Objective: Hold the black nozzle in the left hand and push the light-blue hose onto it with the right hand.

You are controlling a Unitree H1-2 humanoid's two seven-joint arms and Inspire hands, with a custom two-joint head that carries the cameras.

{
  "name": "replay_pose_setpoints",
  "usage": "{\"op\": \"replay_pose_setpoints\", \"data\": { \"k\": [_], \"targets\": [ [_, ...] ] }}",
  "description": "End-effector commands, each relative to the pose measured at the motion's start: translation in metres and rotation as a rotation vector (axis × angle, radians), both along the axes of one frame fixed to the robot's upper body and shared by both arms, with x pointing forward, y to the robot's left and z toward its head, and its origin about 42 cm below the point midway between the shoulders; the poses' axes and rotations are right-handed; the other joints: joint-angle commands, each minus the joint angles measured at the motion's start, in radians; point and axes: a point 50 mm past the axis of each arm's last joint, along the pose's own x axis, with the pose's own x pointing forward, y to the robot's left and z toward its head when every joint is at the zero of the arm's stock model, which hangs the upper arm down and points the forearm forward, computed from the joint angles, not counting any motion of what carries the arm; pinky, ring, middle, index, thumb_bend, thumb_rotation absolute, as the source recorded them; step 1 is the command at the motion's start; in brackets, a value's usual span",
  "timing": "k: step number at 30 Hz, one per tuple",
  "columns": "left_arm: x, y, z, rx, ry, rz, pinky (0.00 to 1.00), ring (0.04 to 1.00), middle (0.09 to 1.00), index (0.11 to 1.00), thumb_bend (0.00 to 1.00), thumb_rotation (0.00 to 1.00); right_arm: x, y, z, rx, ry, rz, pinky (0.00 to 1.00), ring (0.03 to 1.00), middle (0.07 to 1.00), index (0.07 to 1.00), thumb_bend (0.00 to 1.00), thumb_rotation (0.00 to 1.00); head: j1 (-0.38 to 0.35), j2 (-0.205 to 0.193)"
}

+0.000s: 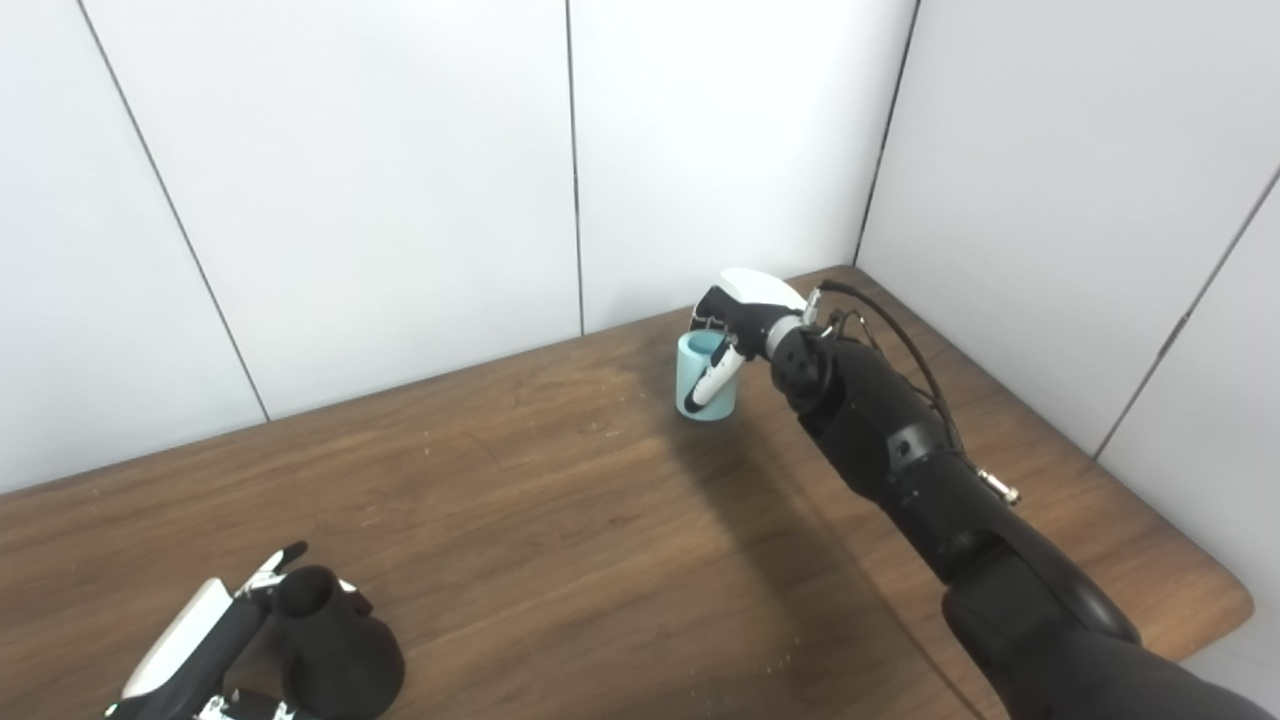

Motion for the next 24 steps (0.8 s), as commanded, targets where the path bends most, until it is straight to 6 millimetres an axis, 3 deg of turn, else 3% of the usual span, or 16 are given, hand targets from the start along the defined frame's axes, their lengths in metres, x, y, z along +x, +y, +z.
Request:
{"op": "replay_pose_setpoints", "data": {
  "k": [1,9,12,24],
  "targets": [
    [-0.015,0.03,-0.037,0.178,0.17,0.046,1.0,0.615,0.465,0.493,0.53,0.0,0.004,-0.009,0.03,-0.032,-0.084,0.001,0.46,0.484,0.498,0.453,0.52,0.0,0.0,0.0],
    [-0.014,0.027,-0.037,0.176,0.174,0.04,1.0,0.615,0.467,0.492,0.53,0.0,0.003,-0.013,0.031,-0.031,-0.087,-0.016,0.4,0.451,0.499,0.466,0.52,0.0,0.012,0.008],
    [-0.012,0.023,-0.036,0.179,0.172,0.038,1.0,0.615,0.472,0.49,0.53,0.0,0.001,-0.009,0.038,-0.018,-0.108,-0.002,0.37,0.451,0.501,0.474,0.51,0.0,0.05,0.017],
    [-0.002,-0.01,-0.032,0.218,0.155,0.04,1.0,0.615,0.469,0.491,0.53,0.0,-0.015,0.053,0.103,-0.014,-0.316,0.299,0.39,0.45,0.479,0.482,0.5,0.0,0.268,0.05]
  ]
}}
